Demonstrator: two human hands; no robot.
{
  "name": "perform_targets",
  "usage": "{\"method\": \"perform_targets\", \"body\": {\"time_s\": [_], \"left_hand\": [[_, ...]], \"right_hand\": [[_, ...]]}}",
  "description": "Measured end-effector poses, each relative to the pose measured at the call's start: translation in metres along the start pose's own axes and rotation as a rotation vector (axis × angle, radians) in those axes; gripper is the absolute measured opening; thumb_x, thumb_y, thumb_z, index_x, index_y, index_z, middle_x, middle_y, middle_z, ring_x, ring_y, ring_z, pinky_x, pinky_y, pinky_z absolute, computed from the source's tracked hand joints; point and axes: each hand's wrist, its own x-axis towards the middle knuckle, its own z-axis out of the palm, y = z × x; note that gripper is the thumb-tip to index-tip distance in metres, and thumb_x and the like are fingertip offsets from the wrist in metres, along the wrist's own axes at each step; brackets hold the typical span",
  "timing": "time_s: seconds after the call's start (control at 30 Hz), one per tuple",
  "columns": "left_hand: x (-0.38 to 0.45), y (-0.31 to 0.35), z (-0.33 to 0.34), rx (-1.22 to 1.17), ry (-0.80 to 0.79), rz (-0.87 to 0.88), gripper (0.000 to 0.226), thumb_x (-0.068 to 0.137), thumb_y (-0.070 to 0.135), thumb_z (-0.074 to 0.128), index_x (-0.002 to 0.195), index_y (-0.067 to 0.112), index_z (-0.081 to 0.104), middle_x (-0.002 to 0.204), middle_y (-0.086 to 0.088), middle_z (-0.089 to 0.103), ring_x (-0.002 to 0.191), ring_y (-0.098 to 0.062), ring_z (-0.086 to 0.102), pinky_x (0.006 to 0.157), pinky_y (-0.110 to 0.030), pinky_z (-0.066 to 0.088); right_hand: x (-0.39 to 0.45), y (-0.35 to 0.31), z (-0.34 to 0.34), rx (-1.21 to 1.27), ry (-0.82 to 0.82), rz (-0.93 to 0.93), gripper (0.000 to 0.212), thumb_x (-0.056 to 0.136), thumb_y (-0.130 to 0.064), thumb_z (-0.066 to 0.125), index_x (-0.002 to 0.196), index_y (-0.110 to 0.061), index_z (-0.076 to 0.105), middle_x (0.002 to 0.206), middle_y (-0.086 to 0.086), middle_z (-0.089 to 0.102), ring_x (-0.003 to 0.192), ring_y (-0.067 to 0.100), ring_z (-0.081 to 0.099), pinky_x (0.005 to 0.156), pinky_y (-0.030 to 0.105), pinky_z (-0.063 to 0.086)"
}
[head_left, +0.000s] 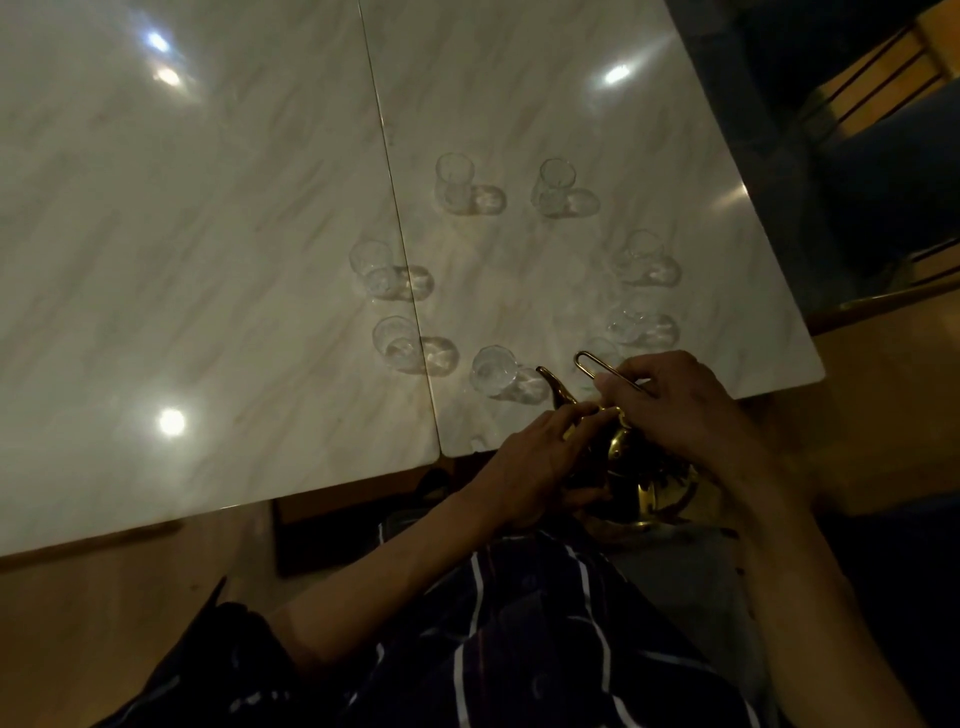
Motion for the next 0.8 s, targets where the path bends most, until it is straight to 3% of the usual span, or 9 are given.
{"method": "perform_targets", "body": {"time_s": [0.2, 0.4, 0.63, 0.8], "left_hand": [[-0.002, 0.001, 0.003, -0.017, 0.005, -0.034, 0.089, 0.088, 0.045, 0.073, 0.159, 0.023, 0.023, 0.159, -0.007, 0.033, 0.137, -0.024, 0.045, 0.095, -0.042, 0.056], [-0.002, -0.001, 0.005, -0.011, 0.005, -0.066, 0.09, 0.089, 0.043, 0.072, 0.16, 0.025, 0.02, 0.161, -0.006, 0.029, 0.14, -0.025, 0.042, 0.095, -0.046, 0.056], [-0.005, -0.002, 0.004, -0.021, 0.004, -0.078, 0.09, 0.091, 0.041, 0.071, 0.161, 0.025, 0.017, 0.164, -0.007, 0.025, 0.144, -0.026, 0.039, 0.095, -0.046, 0.057], [-0.003, -0.007, 0.001, 0.004, 0.0, -0.1, 0.091, 0.091, 0.041, 0.072, 0.162, 0.024, 0.017, 0.165, -0.007, 0.024, 0.144, -0.026, 0.038, 0.092, -0.039, 0.056]], "right_hand": [[0.002, 0.001, 0.002, -0.026, 0.002, -0.014, 0.03, 0.091, -0.043, 0.057, 0.075, -0.023, 0.073, 0.064, -0.006, 0.067, 0.07, 0.009, 0.066, 0.071, 0.032, 0.053], [0.005, 0.0, 0.004, -0.035, 0.003, -0.022, 0.031, 0.091, -0.041, 0.057, 0.076, -0.019, 0.074, 0.066, -0.006, 0.068, 0.07, 0.008, 0.065, 0.068, 0.029, 0.049], [0.01, -0.002, 0.005, -0.011, -0.009, -0.016, 0.031, 0.091, -0.042, 0.058, 0.078, -0.019, 0.074, 0.07, -0.004, 0.07, 0.073, 0.011, 0.067, 0.074, 0.035, 0.056], [0.018, 0.0, 0.009, 0.012, -0.031, -0.02, 0.03, 0.091, -0.041, 0.058, 0.076, -0.021, 0.074, 0.071, -0.005, 0.069, 0.075, 0.012, 0.068, 0.076, 0.036, 0.056]]}}
